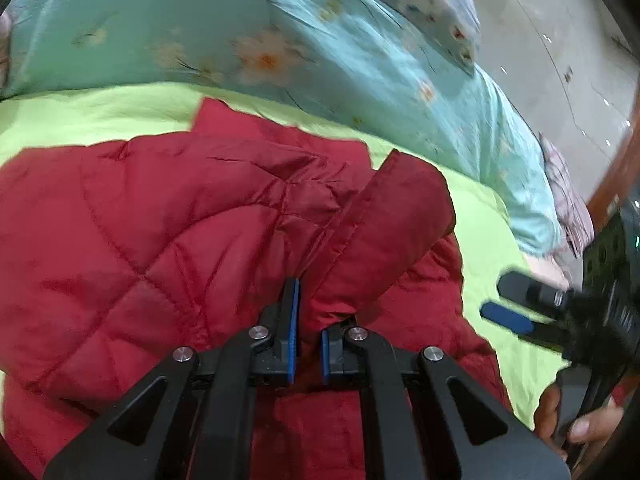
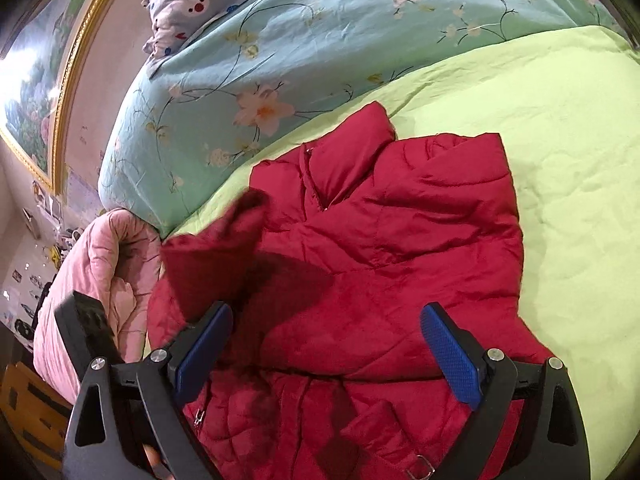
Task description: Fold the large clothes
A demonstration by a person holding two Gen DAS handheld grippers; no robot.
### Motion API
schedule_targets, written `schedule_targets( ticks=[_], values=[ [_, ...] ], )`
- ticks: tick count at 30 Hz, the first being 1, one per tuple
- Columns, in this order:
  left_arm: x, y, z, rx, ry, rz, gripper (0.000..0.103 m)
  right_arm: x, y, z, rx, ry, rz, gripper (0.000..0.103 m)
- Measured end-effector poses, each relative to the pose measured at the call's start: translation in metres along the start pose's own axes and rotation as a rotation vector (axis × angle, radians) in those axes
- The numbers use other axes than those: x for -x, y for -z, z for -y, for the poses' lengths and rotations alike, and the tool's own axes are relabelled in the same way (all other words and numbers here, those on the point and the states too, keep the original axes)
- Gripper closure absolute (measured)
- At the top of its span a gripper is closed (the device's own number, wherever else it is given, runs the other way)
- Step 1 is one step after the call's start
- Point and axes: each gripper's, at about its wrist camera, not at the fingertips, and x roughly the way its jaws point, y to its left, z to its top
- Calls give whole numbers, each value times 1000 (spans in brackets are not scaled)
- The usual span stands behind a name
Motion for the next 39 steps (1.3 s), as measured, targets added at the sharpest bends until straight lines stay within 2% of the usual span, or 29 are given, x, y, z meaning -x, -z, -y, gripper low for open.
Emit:
schedule_targets(
  ticks=[5,12,19,21,23,25,26,28,29,30,33,36,39],
  values=[
    [-10,12,19,-60,14,-25,97,-7,-4,6,-35,-48,-12,7],
    [-29,20,38,-148,-29,-74,97,-21,-10,28,-151,-59,-20,6],
    [-28,23,30,-120,12,-106,97,-28,-12,33,-162,-74,-22,7],
    [-27,24,33,-129,1,-105,96,-34,-12,28,-150,-108,-40,14],
    [-28,25,35,-146,-20,-113,96,-45,-11,25,-158,-134,-78,32],
    [-29,27,38,-164,-40,-133,93,-54,-11,25,-181,-161,-105,45],
    [-28,28,38,-168,-38,-148,89,-55,-11,24,-174,-146,-101,60],
    [-23,28,38,-163,14,-185,59,-56,-12,23,-156,-126,-100,75],
    [-16,29,38,-156,62,-188,35,-56,-13,24,-153,-124,-99,80],
    [-6,30,38,-158,84,-172,26,-55,-13,24,-147,-118,-94,82],
    [15,31,40,-180,68,-145,23,-51,-14,28,-144,-118,-72,85],
    [35,25,25,-133,78,-122,23,-45,-18,33,-145,-113,-49,87],
    [52,16,1,-84,45,-89,23,-36,-23,37,-134,-98,-23,87]
  ],
)
